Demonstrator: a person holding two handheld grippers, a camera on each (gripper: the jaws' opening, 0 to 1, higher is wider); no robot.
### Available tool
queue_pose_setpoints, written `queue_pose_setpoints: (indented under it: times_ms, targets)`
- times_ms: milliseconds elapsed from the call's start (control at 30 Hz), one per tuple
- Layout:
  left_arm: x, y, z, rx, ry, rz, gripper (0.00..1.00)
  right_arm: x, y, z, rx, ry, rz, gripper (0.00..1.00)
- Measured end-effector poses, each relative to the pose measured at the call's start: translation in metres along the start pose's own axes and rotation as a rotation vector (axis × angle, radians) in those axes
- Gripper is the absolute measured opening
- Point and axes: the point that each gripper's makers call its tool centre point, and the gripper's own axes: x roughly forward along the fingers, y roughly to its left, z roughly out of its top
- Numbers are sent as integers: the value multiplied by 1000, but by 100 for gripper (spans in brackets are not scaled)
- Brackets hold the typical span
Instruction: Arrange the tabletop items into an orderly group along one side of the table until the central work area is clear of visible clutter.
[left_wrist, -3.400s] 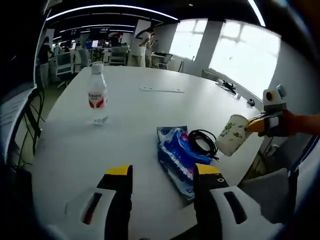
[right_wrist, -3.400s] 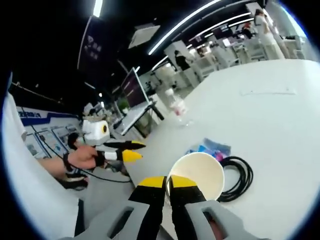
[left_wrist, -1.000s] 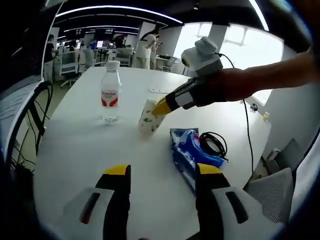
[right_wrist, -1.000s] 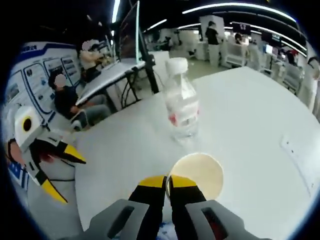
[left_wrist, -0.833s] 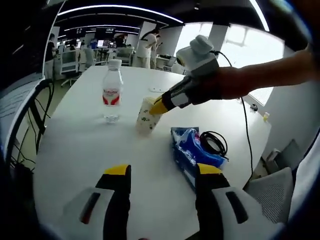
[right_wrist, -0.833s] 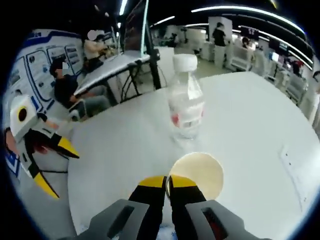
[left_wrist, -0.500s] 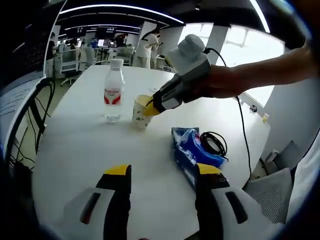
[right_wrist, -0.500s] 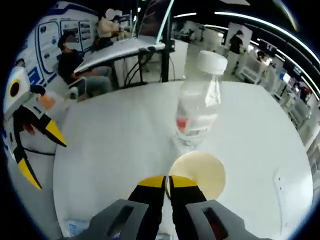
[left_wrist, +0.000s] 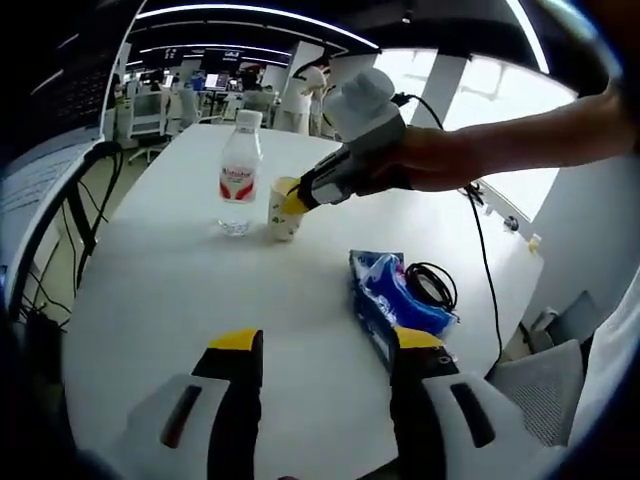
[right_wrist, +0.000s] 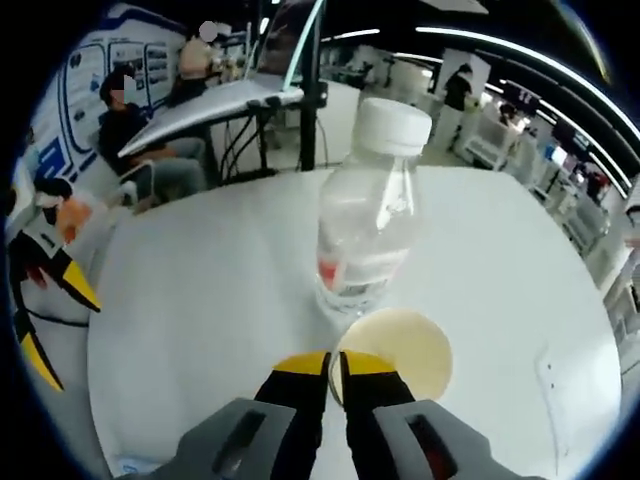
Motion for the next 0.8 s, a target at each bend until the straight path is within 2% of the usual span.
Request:
queue_pose_setpoints:
  times_ms: [133,267,467,800]
  targets:
    - [0,-2,2,-6,-8,-6,50,1,-7,1,18,-6,-13,2]
    - [-1,-5,-2,-11,-3,-11,50,1,-10,5,49,-23,-17,8]
    - [-4,-9,-5,-38,-11,-16,50,-5,-5,7,43,-27,-21,19]
    - [-6,-21,-7,-50,-14,-34,49,-21,-8,13,57,-66,-30,26]
